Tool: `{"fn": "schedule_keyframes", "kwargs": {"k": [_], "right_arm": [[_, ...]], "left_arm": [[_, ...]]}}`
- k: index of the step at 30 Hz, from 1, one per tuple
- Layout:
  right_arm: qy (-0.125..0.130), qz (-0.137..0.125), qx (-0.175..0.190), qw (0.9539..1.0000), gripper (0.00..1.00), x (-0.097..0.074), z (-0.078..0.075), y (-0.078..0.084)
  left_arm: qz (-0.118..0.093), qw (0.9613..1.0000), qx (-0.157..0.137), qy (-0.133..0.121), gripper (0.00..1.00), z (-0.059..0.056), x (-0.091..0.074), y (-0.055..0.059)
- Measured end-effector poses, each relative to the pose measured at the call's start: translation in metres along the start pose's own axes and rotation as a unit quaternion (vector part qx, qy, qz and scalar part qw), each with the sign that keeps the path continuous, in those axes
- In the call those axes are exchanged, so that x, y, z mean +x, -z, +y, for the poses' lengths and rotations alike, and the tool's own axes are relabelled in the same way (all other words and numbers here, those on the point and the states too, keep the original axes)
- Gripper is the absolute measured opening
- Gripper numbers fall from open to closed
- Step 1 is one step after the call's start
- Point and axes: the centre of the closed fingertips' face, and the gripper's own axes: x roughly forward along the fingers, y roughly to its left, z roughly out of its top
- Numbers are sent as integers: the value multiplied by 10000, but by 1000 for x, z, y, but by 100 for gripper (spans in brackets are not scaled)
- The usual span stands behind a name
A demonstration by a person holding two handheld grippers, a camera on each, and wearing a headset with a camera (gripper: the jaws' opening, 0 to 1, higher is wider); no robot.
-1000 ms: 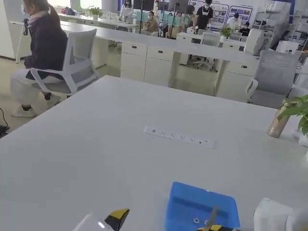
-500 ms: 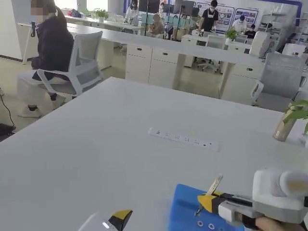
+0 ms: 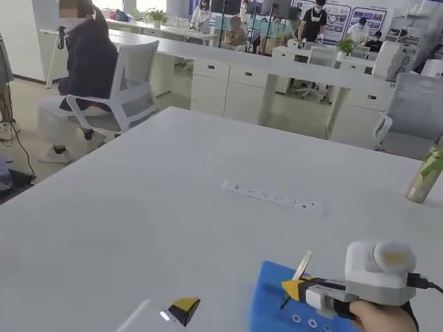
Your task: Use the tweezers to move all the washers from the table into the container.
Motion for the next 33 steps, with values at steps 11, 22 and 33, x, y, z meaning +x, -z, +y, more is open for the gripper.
{"fn": "schedule_keyframes", "kwargs": {"k": [11, 22, 33], "right_arm": [[-15, 111, -94, 9999, 3, 5, 0, 7], [6, 156, -268, 9995, 3, 5, 3, 10], [-60, -78, -306, 9995, 4, -6, 11, 4]], "left_arm": [[33, 10000, 9, 30, 82, -1, 1, 1], [-2, 10000, -23, 25, 82, -1, 0, -1], [13, 10000, 4, 10, 82, 0, 0, 0]]}}
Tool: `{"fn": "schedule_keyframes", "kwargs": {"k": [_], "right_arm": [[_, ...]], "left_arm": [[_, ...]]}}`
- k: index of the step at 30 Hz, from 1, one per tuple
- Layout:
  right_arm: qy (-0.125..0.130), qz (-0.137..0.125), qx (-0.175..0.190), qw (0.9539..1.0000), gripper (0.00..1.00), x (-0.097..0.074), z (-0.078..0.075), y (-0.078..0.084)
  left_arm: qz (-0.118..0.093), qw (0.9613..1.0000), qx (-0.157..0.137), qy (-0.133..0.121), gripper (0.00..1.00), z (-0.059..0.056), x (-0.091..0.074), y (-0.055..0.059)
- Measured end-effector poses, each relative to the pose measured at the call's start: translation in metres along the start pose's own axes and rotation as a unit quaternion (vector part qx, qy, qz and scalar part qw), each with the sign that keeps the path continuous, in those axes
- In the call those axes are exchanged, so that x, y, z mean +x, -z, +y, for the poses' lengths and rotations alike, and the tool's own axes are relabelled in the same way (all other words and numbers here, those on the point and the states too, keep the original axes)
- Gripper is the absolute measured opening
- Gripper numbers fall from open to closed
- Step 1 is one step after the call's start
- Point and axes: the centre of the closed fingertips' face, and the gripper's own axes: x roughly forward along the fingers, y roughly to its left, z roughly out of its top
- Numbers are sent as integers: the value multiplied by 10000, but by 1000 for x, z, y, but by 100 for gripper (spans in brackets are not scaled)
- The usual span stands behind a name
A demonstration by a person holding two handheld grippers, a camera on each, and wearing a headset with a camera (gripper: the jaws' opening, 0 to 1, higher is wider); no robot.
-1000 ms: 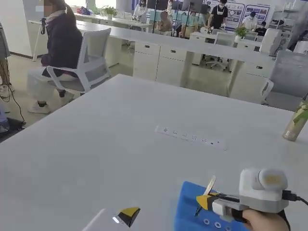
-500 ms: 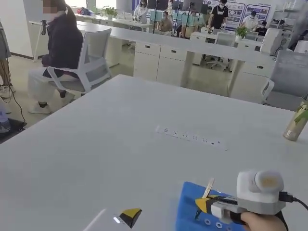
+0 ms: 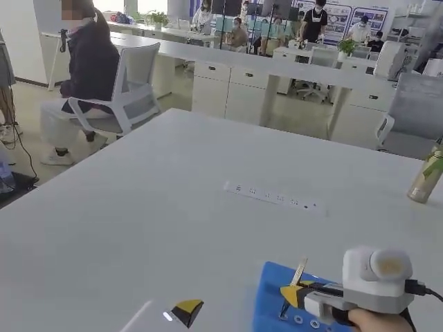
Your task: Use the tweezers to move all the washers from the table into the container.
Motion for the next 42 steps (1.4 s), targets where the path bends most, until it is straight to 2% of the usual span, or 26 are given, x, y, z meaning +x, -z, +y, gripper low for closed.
{"fn": "schedule_keyframes", "kwargs": {"k": [10, 16, 22, 25, 34, 42], "right_arm": [[-55, -554, 62, 9984, 4, -30, 18, -20], [-231, -753, 137, 9968, 4, -41, 33, -24], [-386, -804, 193, 9958, 4, -48, 47, -20], [-426, -724, 149, 9964, 4, -46, 56, -11], [-383, -348, 132, 9986, 4, -34, 58, 24], [-359, -218, 229, 9989, 4, -26, 58, 39]], "left_arm": [[28, 10000, 37, 45, 82, -2, 1, 1], [0, 10000, 19, 42, 82, -2, 0, 0], [-17, 10000, 53, 55, 83, -3, 0, 0], [-9, 10000, 64, 62, 83, -3, 0, 0], [17, 9999, 107, 69, 84, -4, 1, 1], [83, 9998, 141, 80, 84, -5, 1, 3]]}}
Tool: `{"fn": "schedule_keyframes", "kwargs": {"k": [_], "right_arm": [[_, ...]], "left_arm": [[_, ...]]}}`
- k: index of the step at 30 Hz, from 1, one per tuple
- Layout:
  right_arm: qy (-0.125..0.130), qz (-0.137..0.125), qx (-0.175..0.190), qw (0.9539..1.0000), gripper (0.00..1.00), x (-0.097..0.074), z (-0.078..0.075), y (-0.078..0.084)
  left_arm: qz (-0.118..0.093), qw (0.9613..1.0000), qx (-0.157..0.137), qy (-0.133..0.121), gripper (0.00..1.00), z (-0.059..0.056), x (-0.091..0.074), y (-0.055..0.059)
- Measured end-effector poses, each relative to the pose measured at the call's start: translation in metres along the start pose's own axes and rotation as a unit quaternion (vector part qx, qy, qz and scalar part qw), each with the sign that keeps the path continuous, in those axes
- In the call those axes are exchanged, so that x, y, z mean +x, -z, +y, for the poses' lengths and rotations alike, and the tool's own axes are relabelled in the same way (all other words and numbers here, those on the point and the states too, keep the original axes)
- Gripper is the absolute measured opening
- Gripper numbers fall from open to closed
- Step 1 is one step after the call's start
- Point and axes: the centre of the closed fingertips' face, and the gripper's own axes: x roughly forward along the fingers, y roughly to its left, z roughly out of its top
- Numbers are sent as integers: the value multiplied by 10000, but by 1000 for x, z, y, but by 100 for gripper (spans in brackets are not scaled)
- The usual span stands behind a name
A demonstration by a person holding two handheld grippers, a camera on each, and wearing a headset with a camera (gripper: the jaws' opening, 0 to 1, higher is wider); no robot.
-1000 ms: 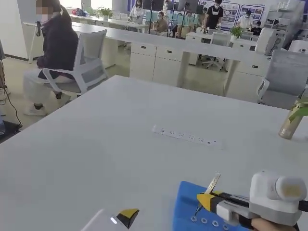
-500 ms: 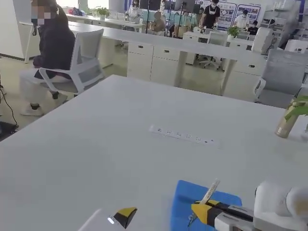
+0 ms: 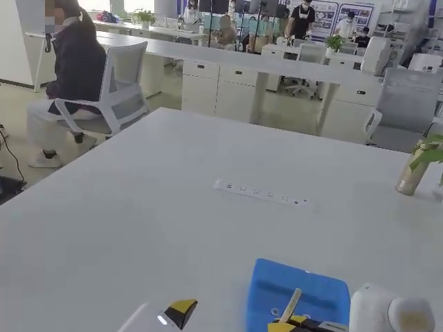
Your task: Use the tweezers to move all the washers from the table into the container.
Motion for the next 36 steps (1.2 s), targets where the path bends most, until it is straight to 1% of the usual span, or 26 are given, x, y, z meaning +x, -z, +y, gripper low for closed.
{"fn": "schedule_keyframes", "kwargs": {"k": [5, 7, 11, 13, 20, 23, 25, 26, 29, 30, 36], "right_arm": [[9, 28, -11, 10000, 4, 2, 1, 3], [36, 33, -77, 10000, 4, 2, 4, 3], [73, 52, -218, 9997, 4, 2, 4, 4], [86, 104, -263, 9996, 4, 3, 1, 6], [68, 104, -279, 9995, 4, 4, 8, 5], [82, 136, -400, 9991, 4, 4, 11, 5], [100, 197, -611, 9979, 4, 4, 12, 6], [95, 213, -618, 9978, 4, 5, 10, 8], [39, 170, -548, 9983, 4, 4, 9, 5], [31, 167, -526, 9985, 4, 5, 6, 6], [-48, 196, -510, 9985, 4, 7, 6, 10]], "left_arm": [[18, 10000, 10, -5, 84, 0, 0, 1], [18, 10000, 17, -6, 84, 0, 0, 1], [22, 10000, 20, -3, 84, 0, 1, 1], [23, 10000, 26, -8, 84, 0, 1, 1], [28, 10000, 20, -1, 84, 0, 1, 1], [36, 10000, 24, 2, 84, 0, 1, 1], [32, 10000, 25, -1, 84, 0, 1, 1], [36, 10000, 22, 1, 84, 0, 1, 1], [34, 10000, 26, -5, 84, 0, 1, 1], [33, 10000, 21, 1, 84, 0, 1, 1], [39, 10000, 30, 7, 84, -1, 0, 1]]}}
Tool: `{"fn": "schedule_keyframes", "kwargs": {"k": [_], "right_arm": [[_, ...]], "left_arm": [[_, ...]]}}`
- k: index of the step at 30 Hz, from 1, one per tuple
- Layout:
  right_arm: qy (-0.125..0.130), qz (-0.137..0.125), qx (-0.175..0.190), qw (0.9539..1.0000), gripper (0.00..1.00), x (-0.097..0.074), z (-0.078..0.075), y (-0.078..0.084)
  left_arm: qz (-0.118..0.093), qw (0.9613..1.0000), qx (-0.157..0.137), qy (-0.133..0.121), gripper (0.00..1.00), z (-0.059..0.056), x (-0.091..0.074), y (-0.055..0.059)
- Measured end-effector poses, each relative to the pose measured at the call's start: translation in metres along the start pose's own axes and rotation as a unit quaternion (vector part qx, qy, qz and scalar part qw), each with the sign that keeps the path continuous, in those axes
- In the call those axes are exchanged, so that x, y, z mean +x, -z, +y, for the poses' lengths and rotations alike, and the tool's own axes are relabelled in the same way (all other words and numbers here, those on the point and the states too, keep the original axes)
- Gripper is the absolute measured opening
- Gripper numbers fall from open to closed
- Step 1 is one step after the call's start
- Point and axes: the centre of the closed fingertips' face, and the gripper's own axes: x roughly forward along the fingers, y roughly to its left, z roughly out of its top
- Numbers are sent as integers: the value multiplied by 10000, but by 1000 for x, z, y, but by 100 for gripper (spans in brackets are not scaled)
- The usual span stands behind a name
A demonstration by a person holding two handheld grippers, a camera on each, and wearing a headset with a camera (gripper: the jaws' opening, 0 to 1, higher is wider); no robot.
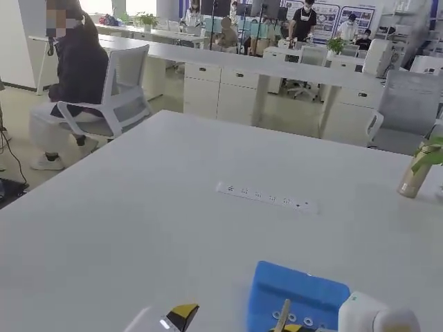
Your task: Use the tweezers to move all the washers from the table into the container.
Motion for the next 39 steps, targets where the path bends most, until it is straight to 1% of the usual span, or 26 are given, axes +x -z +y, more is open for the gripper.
{"fn": "schedule_keyframes", "kwargs": {"k": [5, 7, 8, 11, 13, 15, 19, 25, 35, 36, 39], "right_arm": [[-9, 14, -155, 9999, 4, 3, 0, 2], [-15, 55, -345, 9994, 4, 3, 3, 3], [-24, 94, -515, 9986, 4, 3, 5, 4], [-49, 194, -818, 9964, 4, 3, 8, 6], [-58, 263, -966, 9950, 4, 3, 12, 7], [-56, 307, -1088, 9936, 4, 3, 13, 8], [-19, 327, -1142, 9929, 3, 2, 14, 8], [-16, 488, -1126, 9924, 3, 0, 14, 8], [-4, 550, -864, 9947, 3, -2, 12, 8], [-10, 533, -856, 9949, 3, -3, 13, 7], [-44, 305, -687, 9972, 3, -8, 14, -7]], "left_arm": [[-5, 10000, 5, 2, 84, 0, 0, 0], [4, 10000, 5, 3, 84, 0, 0, 0], [4, 10000, 5, 3, 84, 0, 0, 0], [-8, 10000, 7, -3, 84, 0, 0, 0], [-6, 10000, 5, -2, 83, 0, 0, 0], [-1, 10000, 15, 5, 83, 0, 0, 0], [6, 10000, 27, 9, 83, -1, 0, 0], [8, 10000, 40, 6, 83, 0, 0, 0], [2, 10000, 40, -17, 83, 0, -1, 0], [1, 10000, 36, -15, 83, 0, -1, 0], [-8, 10000, 32, -15, 83, 0, -1, 0]]}}
